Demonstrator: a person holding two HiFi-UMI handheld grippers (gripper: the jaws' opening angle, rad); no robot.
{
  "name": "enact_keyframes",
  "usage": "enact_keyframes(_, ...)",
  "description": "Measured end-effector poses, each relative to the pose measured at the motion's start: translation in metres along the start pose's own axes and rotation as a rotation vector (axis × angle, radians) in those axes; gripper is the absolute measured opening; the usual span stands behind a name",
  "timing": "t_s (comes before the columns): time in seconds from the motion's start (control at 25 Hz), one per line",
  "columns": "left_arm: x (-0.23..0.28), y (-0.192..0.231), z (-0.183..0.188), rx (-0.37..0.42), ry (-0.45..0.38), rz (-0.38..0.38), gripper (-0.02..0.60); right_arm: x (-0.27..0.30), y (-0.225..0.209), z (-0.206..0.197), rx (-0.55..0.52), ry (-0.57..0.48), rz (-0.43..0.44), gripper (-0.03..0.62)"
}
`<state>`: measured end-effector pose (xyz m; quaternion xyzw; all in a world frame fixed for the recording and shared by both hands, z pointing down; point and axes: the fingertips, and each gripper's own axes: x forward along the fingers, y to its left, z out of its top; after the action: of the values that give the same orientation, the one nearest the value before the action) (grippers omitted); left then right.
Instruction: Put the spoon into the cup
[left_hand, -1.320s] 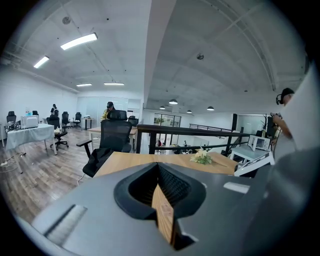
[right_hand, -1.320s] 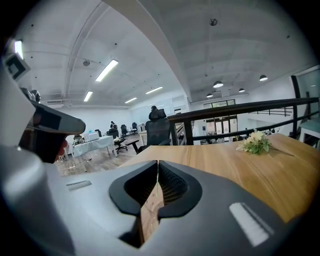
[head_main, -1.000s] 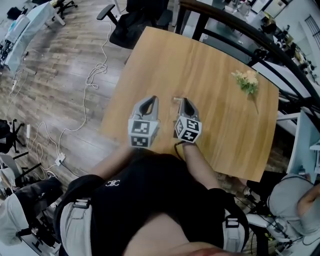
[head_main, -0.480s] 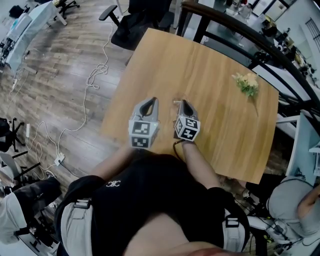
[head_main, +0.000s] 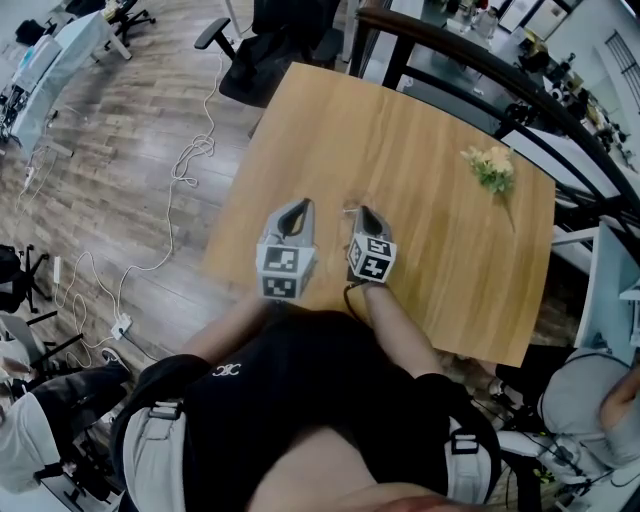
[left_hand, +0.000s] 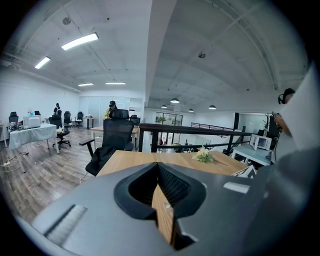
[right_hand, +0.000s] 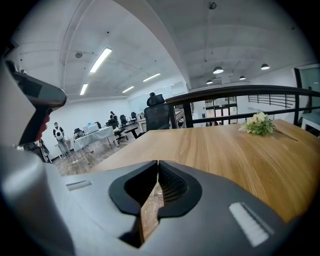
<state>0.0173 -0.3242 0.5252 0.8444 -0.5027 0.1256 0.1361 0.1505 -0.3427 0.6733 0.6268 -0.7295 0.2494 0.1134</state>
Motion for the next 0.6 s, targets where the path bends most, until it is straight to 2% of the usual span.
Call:
enact_keyframes(0.24, 0.0025, -0.0003, -0.0013, 0.000, 0.002, -0.004, 0.012, 0.0040, 0.0026, -0.0028, 0.004, 0.011, 0.021, 0.021)
enact_keyframes(0.32, 0.0033, -0.0018, -0.0006, 0.002, -0.001, -0.009, 0.012, 0.0053, 0.0065, -0.0036, 0.016, 0.021, 0.051, 0.071)
enact_keyframes(0.4, 0.0043, -0.0034, 0.0008, 0.006, -0.001, -0.015, 0.012, 0.0057, 0.0096, -0.0028, 0.028, 0.026, 0.076, 0.147)
enact_keyframes(0.6, 0.0070, -0.0041, 0.0039, 0.010, -0.001, -0.027, 0.012, 0.0027, 0.0093, 0.0033, 0.020, 0.013, 0.068, 0.166)
